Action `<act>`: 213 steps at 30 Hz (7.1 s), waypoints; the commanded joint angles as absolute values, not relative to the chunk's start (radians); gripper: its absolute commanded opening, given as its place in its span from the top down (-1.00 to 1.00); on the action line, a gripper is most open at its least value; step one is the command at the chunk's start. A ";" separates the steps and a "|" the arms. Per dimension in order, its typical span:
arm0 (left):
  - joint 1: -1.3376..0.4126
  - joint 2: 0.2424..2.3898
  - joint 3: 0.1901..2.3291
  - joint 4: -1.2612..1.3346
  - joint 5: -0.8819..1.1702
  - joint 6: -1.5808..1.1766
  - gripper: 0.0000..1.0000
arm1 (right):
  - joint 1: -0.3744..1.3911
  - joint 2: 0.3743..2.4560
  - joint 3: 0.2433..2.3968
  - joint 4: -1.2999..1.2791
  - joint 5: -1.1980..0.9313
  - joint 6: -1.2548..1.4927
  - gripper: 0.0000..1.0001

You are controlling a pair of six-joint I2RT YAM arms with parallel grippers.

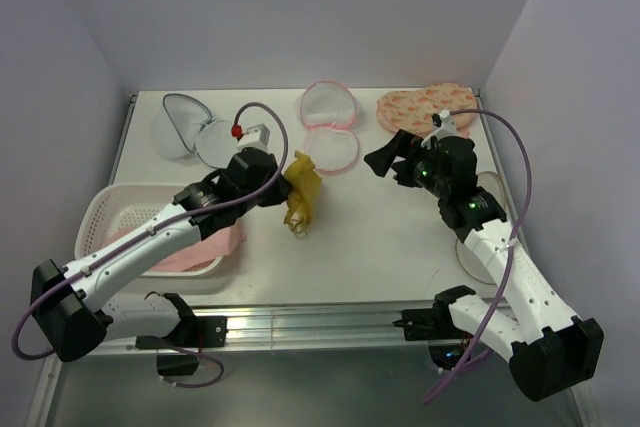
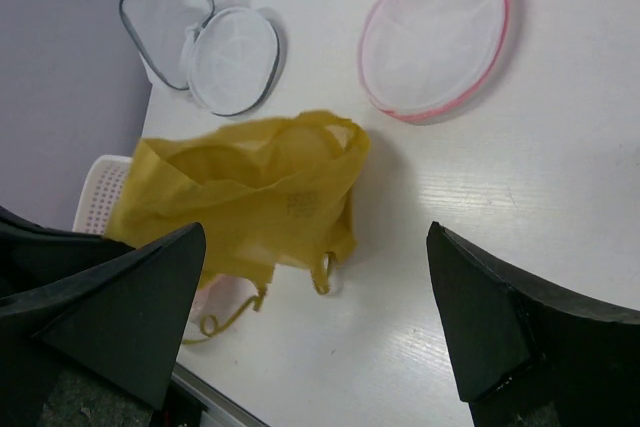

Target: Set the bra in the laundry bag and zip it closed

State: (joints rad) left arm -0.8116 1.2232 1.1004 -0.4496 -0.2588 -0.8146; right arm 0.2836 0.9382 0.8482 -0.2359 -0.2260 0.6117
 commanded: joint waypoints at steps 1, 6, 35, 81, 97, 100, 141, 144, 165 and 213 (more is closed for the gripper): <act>-0.813 1.172 1.010 -0.379 -0.256 -0.885 1.00 | 0.285 0.943 0.831 -0.201 -0.219 0.609 -0.97; -0.833 1.155 1.002 -0.368 -0.253 -0.887 1.00 | 0.285 0.963 0.818 -0.173 -0.239 0.617 -0.96; -0.913 1.692 1.152 -0.097 -0.100 -0.841 0.89 | 0.282 0.943 0.810 -0.270 -0.149 0.537 -0.97; -0.956 1.421 0.881 -0.144 -0.328 -1.052 1.00 | 0.184 1.005 0.876 -0.264 -0.247 0.531 -0.97; -0.828 1.359 0.585 -0.115 -0.364 -1.170 0.31 | 0.275 1.104 0.715 -0.147 -0.178 0.523 -0.96; -0.824 1.336 0.574 -0.123 -0.371 -1.167 -0.14 | 0.278 1.129 0.703 -0.126 -0.190 0.528 -0.96; -0.693 1.532 0.647 -0.052 -0.310 -0.989 0.09 | 0.293 1.466 0.551 0.187 -0.198 0.646 -0.73; -0.692 1.540 0.647 -0.041 -0.290 -0.983 0.13 | 0.293 1.483 0.540 0.227 -0.233 0.661 -0.72; -0.692 1.506 0.641 -0.026 -0.264 -0.977 0.17 | 0.293 1.605 0.532 0.282 -0.267 0.699 0.17; -0.884 1.549 0.707 0.205 -0.225 -1.060 0.21 | 0.646 1.249 0.851 -0.091 -0.060 0.742 0.84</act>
State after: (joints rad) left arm -0.8719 1.5513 0.6758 0.1326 -0.2321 -1.0435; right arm 0.6128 1.2278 0.7902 -0.1230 -0.0822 0.7143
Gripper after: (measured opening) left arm 0.390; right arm 0.082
